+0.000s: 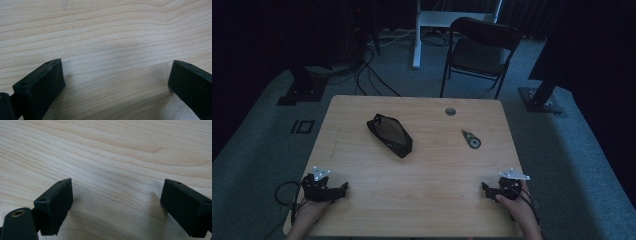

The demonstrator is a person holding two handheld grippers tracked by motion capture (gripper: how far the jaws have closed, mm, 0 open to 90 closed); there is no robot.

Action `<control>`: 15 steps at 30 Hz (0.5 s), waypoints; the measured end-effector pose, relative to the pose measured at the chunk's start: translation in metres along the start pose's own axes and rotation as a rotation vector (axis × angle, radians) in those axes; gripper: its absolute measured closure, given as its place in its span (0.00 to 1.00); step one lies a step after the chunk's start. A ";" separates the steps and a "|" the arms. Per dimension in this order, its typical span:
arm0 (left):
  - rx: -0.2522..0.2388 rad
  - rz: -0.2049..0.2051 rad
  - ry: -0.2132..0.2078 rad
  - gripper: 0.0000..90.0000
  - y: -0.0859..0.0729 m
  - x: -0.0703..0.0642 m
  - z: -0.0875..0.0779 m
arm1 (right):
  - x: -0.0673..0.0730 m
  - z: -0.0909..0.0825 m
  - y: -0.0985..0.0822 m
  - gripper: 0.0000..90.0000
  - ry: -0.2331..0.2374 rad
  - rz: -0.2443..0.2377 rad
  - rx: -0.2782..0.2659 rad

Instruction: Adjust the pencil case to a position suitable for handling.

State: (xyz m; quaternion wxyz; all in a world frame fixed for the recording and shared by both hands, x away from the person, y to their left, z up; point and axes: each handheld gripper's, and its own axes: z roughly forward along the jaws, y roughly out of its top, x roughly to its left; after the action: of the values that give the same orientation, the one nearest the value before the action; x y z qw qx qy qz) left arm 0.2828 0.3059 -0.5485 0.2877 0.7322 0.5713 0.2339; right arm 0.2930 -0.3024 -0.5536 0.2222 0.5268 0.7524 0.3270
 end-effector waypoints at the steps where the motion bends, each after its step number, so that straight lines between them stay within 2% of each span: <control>1: -0.001 -0.003 0.001 0.01 0.000 0.000 0.000 | 0.000 0.000 0.000 0.12 0.001 0.000 -0.001; 15: -0.001 -0.002 0.001 0.01 0.000 0.000 0.000 | 0.003 -0.002 -0.001 0.12 -0.005 0.006 -0.001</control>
State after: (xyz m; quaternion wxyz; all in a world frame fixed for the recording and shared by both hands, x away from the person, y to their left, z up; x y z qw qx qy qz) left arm 0.2833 0.3058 -0.5486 0.2881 0.7313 0.5721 0.2345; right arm 0.2898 -0.3009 -0.5530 0.2233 0.5296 0.7503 0.3267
